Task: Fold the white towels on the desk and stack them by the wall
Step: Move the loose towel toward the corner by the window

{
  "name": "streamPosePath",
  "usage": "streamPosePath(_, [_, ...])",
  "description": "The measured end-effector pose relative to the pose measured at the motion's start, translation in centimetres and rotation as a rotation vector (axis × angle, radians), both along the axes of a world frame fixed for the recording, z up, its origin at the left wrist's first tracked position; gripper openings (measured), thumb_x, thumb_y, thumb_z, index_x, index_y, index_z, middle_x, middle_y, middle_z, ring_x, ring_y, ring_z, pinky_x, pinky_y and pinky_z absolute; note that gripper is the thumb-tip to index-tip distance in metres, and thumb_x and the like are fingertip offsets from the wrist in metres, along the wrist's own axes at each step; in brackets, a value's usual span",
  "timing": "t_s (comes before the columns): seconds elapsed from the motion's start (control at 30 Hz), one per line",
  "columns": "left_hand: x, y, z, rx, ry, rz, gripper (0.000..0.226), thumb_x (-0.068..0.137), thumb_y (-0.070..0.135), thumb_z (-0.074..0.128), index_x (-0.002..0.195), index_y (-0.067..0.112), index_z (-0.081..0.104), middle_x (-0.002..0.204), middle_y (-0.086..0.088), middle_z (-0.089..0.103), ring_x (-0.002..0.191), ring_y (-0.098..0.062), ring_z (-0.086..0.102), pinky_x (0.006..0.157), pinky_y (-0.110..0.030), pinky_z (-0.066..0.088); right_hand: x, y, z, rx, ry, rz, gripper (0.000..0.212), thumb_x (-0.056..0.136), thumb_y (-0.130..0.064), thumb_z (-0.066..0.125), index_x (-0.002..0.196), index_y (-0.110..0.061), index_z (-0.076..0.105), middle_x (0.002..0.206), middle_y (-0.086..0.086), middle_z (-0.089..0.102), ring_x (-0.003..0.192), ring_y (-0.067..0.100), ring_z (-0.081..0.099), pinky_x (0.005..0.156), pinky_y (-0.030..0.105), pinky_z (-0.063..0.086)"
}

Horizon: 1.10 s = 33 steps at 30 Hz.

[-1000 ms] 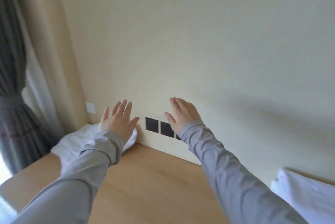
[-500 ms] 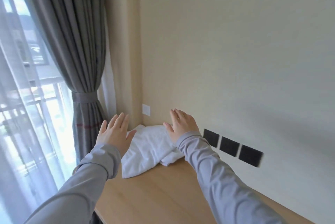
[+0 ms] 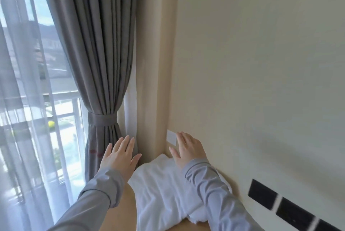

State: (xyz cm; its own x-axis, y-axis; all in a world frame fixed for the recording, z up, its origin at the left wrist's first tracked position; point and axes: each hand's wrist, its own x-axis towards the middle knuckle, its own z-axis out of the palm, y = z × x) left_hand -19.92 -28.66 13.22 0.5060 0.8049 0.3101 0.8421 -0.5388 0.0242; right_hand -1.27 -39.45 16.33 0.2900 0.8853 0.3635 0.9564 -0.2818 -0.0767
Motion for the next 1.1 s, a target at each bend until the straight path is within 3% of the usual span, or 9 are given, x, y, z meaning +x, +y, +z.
streamPosePath(0.33, [5.8, 7.0, 0.1, -0.006, 0.021, -0.113, 0.062, 0.098, 0.050, 0.018, 0.151, 0.021, 0.002, 0.159, 0.007, 0.003, 0.145, -0.011, 0.002, 0.119, -0.036, 0.006, 4.3, 5.1, 0.5, 0.012, -0.025, -0.048, 0.058, 0.097, -0.042, 0.030, 0.146, -0.011, 0.019, 0.151, 0.004, 0.027, 0.138, 0.017, 0.025, 0.111, 0.036, 0.024])
streamPosePath(0.73, [13.6, 16.7, -4.3, -0.090, 0.039, -0.437, 0.060, 0.099, 0.046, 0.021, 0.150, 0.019, 0.006, 0.159, 0.004, 0.008, 0.146, -0.014, 0.006, 0.118, -0.034, 0.010, 7.8, 8.8, -4.2, -0.035, 0.063, -0.402, 0.059, 0.097, -0.042, 0.030, 0.146, -0.012, 0.017, 0.152, 0.006, 0.026, 0.139, 0.020, 0.025, 0.112, 0.037, 0.022])
streamPosePath(0.9, [15.5, 20.3, -8.4, -0.221, -0.031, -0.571, 0.058, 0.098, 0.041, 0.030, 0.149, 0.018, 0.015, 0.155, 0.001, 0.024, 0.143, -0.017, 0.019, 0.115, -0.034, 0.019, 7.5, 9.9, -8.4, -0.014, 0.222, -0.575, 0.056, 0.097, -0.038, 0.035, 0.145, -0.012, 0.023, 0.149, 0.005, 0.032, 0.135, 0.020, 0.031, 0.109, 0.032, 0.025])
streamPosePath(1.1, [17.1, 21.9, -14.9, -0.598, -0.076, -0.580, 0.056, 0.098, 0.040, 0.035, 0.147, 0.015, 0.023, 0.152, -0.004, 0.029, 0.137, -0.024, 0.031, 0.107, -0.037, 0.031, 6.8, 7.7, -16.1, -0.001, 0.661, -0.847, 0.055, 0.097, -0.038, 0.037, 0.146, -0.016, 0.023, 0.151, 0.004, 0.028, 0.138, 0.020, 0.026, 0.110, 0.032, 0.023])
